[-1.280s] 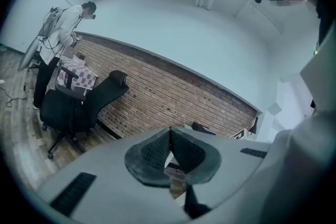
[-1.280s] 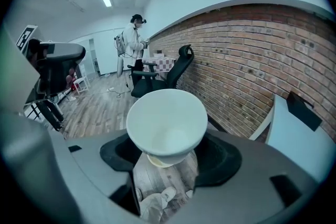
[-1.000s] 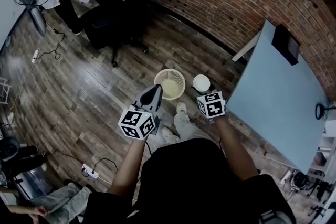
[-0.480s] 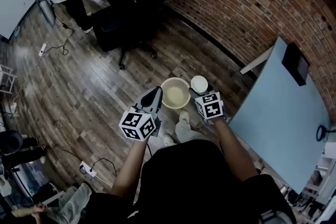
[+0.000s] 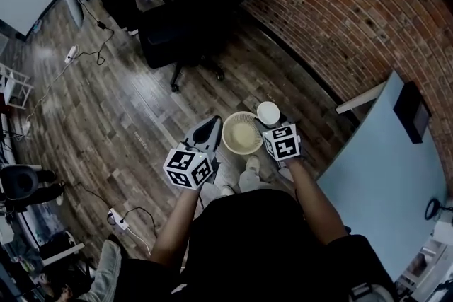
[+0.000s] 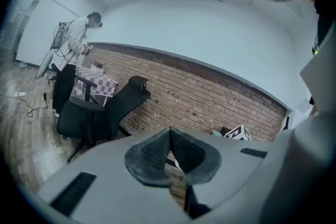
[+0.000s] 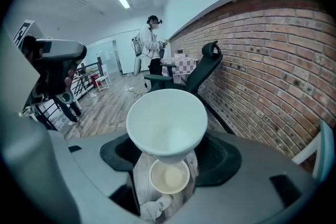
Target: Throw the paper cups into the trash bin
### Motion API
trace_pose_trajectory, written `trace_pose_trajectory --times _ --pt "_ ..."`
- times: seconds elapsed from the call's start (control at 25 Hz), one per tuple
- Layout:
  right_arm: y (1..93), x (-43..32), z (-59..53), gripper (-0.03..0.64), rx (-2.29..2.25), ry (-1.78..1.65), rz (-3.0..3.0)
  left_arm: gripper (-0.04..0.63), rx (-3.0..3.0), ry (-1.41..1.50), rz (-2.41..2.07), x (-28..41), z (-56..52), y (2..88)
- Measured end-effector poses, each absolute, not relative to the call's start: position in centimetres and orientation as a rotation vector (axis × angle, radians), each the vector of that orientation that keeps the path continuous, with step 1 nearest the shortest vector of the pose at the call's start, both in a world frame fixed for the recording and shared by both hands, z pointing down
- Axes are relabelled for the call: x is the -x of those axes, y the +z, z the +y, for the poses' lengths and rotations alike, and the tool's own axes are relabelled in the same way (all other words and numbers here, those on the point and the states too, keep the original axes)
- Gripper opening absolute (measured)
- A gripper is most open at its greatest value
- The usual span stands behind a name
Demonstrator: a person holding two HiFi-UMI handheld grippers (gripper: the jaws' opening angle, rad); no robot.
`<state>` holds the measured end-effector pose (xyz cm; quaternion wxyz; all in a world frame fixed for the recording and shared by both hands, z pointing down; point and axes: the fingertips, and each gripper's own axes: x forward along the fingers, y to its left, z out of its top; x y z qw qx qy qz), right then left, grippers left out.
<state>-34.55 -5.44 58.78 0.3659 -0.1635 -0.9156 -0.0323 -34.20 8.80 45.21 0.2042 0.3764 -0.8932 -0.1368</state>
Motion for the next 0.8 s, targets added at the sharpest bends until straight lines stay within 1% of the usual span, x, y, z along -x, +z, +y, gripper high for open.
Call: trace_pose_trajectory --times 0.32,0.8 --pt "59.8 37.6 -6.0 0.301 0.504 -0.086 -2.328 0.009 -0.972 -0.361 -2.512 36.7 7.4 45.4" --pt "61.9 39.1 -5.4 0.301 0.598 -0.089 -2.284 0.009 -0.901 -0.346 -2.509 37.8 6.2 46.8"
